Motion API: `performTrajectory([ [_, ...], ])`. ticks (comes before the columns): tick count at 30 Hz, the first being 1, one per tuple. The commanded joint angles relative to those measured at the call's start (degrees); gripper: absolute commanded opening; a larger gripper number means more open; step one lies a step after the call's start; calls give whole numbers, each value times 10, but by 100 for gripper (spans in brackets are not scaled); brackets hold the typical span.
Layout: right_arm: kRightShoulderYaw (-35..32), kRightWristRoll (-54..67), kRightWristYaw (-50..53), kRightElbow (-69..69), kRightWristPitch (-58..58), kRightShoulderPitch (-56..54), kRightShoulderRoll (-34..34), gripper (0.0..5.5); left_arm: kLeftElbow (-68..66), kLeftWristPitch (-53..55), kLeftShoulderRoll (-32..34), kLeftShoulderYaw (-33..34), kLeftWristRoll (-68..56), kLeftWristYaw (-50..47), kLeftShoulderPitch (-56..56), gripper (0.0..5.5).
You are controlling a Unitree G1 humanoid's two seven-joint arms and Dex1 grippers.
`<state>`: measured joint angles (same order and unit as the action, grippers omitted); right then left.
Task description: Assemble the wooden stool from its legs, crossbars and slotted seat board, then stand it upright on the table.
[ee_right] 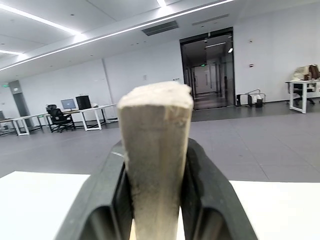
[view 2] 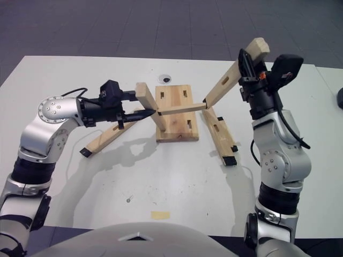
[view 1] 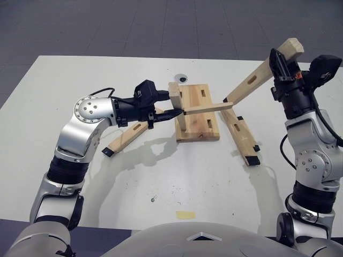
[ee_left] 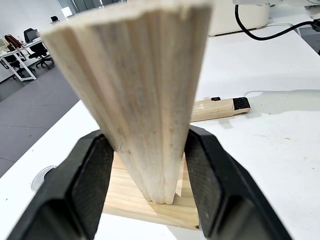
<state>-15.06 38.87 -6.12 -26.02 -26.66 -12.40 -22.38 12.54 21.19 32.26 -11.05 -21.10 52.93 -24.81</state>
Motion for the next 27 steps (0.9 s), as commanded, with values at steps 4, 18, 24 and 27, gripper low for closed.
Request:
performTrajectory([
  [4, 22, -41, -14, -2, 2, -1, 2, 100, 13, 30, 1, -30, 77, -88, 37, 214],
  [18, 83, -102, -49, -13, 11, 6, 33, 100, 49, 76, -58, -22, 34, -129, 28, 213],
  [24, 109, -134, -57, -20, 17, 29, 40, 100, 49, 70, -62, -27, 46, -133, 39, 213],
  [27, 114, -143, -64, -23, 14, 29, 39, 100, 49, 66, -62, -31, 50, -132, 42, 213],
])
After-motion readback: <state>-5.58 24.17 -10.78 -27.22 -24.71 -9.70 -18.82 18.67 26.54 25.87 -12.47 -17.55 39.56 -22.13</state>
